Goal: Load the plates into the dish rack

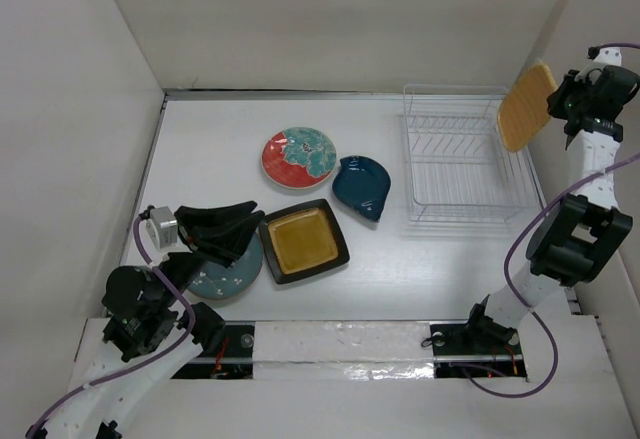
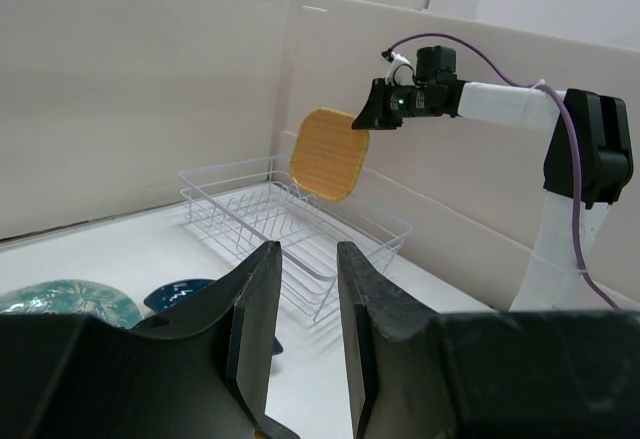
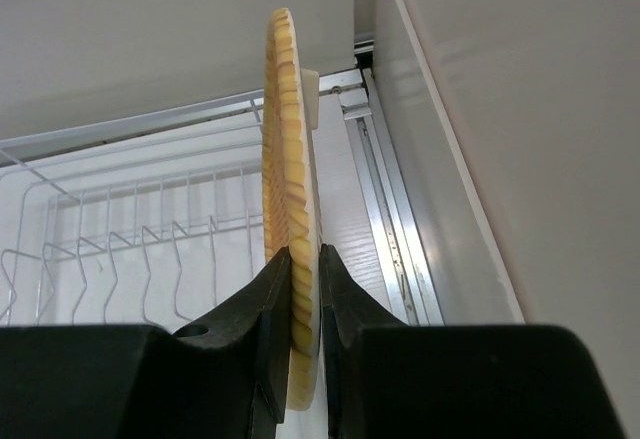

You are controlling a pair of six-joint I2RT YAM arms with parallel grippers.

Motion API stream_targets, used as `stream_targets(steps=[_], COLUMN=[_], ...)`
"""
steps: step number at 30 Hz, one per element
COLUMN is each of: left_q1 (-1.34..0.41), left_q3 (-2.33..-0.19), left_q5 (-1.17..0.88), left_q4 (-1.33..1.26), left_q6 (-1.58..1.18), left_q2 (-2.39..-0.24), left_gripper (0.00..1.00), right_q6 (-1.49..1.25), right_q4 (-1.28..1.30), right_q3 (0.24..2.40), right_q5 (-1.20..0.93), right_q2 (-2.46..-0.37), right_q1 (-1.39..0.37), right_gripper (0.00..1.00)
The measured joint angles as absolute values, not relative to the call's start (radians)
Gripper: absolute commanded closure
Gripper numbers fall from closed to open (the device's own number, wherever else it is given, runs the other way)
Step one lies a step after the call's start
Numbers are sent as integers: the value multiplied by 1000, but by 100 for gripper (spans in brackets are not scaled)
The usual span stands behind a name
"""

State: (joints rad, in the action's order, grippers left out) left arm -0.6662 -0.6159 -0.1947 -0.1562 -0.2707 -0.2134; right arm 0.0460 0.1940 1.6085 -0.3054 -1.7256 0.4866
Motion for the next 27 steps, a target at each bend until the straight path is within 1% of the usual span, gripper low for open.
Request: stream_targets(steps=[8,19,22,23,25,26,27], left_q1=[-666,-666,-666,-666,-666,-666,-666], left_q3=[-616,-616,-616,-616,-616,-616,-616], left_q5=[-189,-182,-182,-183,-183,-183,-183], left_q4=[-157,-156,-156,-156,-156,-156,-156], left_q6=[-271,-270,-270,-270,-270,-271,-270], left_q2=[-221,-243,-244,-244,-244,-244,-244], left_gripper=[74,74,74,74,74,74,74], right_q6=[67,79,80,78,75,73,68], right_q4=[164,0,-81,-115,-160,-176,-192], right_q3=[1592,1437,1381,1359,1318,1303,1287], right_q5=[-272,-224,-214,-210,-205,-201,-197], right_q2=[-1744,-1744,-1740,-1736,-1723,-1718,-1715], right_q1=[442,390,383,380,378,377,377], right_gripper=[100,100,88,80,70,64,62])
